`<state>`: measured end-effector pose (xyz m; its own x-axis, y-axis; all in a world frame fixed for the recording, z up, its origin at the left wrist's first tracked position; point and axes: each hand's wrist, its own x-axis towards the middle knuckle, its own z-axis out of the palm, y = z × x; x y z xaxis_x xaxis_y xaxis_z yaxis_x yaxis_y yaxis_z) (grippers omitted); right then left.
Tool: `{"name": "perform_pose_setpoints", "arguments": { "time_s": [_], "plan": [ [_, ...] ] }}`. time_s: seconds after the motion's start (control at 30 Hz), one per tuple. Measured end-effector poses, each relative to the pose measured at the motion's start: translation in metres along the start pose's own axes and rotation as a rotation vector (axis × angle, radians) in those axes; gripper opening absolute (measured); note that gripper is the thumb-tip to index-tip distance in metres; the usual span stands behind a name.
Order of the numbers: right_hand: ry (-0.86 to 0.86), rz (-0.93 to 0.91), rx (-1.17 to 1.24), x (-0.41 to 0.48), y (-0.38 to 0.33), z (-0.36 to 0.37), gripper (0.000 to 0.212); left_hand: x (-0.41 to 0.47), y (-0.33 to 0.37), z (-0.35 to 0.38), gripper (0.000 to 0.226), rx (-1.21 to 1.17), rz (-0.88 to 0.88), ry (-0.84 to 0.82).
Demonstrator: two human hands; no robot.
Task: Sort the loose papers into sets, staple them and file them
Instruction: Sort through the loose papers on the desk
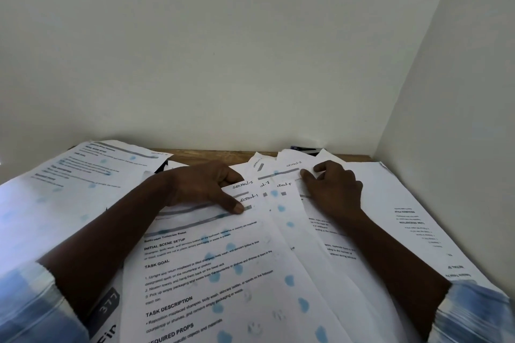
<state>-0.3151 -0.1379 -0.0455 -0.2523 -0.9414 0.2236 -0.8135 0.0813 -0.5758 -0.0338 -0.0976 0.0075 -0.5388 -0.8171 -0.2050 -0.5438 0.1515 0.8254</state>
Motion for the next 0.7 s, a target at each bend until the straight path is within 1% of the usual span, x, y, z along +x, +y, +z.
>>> {"name": "perform_pose_setpoints", "arguments": {
  "time_s": [0.07,0.13,0.23,0.37,0.43,0.5,0.53,0.6,0.7],
  "plan": [
    [-0.019,-0.017,-0.08,-0.001,-0.001,0.002,0.044,0.0,0.0,0.0,0.017,-0.01,-0.001,-0.004],
    [-0.034,-0.019,-0.094,0.0,0.0,0.002,0.038,-0.001,0.0,-0.001,0.019,-0.016,0.001,-0.001],
    [-0.01,0.014,0.006,0.003,0.0,0.001,0.021,-0.002,-0.002,-0.003,0.028,-0.04,-0.001,-0.025],
    [0.019,0.017,0.079,0.005,0.002,0.001,0.02,0.001,-0.008,-0.006,0.044,-0.105,-0.018,-0.042],
    [-0.019,0.021,0.075,0.008,0.002,0.0,0.028,0.002,-0.009,-0.008,0.049,-0.101,-0.021,-0.011],
    [-0.076,0.032,0.033,0.011,0.002,-0.001,0.038,0.002,-0.007,-0.009,0.047,-0.064,-0.017,0.039],
    [-0.089,0.039,0.011,0.012,0.001,-0.001,0.037,0.002,-0.005,-0.008,0.046,-0.048,-0.012,0.061],
    [-0.073,0.052,0.021,0.012,-0.001,-0.002,0.027,0.003,-0.006,-0.006,0.046,-0.041,-0.003,0.079],
    [0.006,0.055,0.114,0.009,-0.003,-0.003,0.014,0.005,-0.005,-0.006,0.046,0.008,0.004,0.127]
  ]
}}
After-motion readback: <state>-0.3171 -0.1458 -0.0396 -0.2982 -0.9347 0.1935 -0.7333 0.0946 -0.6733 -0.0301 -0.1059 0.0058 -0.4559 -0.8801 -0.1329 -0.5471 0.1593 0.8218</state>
